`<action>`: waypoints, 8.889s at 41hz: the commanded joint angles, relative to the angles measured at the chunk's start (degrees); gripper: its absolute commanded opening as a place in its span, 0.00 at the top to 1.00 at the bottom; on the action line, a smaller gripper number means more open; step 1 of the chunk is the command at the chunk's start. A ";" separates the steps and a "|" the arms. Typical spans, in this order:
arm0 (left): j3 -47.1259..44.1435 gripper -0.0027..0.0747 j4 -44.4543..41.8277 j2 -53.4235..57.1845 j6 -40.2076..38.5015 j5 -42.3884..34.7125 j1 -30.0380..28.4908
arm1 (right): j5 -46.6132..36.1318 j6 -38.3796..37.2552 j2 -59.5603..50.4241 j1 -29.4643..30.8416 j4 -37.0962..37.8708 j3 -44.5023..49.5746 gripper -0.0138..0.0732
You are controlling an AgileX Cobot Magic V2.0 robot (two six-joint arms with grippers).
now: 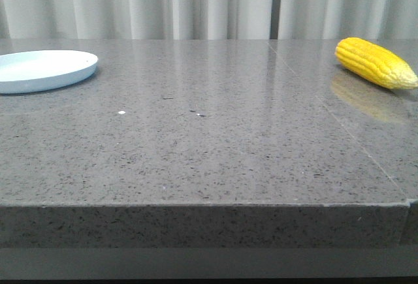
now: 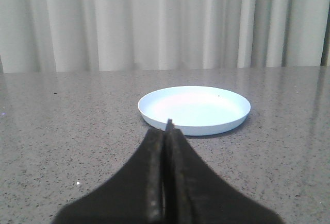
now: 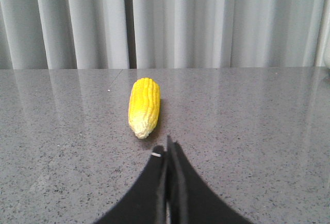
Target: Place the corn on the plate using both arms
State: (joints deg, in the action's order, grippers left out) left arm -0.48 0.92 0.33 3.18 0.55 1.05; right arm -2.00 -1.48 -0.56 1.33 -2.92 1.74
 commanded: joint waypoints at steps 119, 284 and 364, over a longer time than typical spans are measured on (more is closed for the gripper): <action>49.11 0.20 -2.37 -52.87 1.05 35.84 -0.14 | 36.18 1.09 46.38 0.23 -0.29 -43.81 0.11; 88.39 0.34 0.22 -85.85 1.94 55.18 32.02 | 35.97 1.09 46.38 0.23 -1.11 -43.74 0.11; 52.40 0.34 -3.09 -40.28 -4.52 45.08 38.48 | 49.20 3.07 78.38 -2.16 -1.40 -78.25 0.11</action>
State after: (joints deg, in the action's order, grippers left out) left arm 50.52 -2.09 -40.11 -0.54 49.29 39.03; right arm 49.33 0.93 74.66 -0.81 -4.44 -71.48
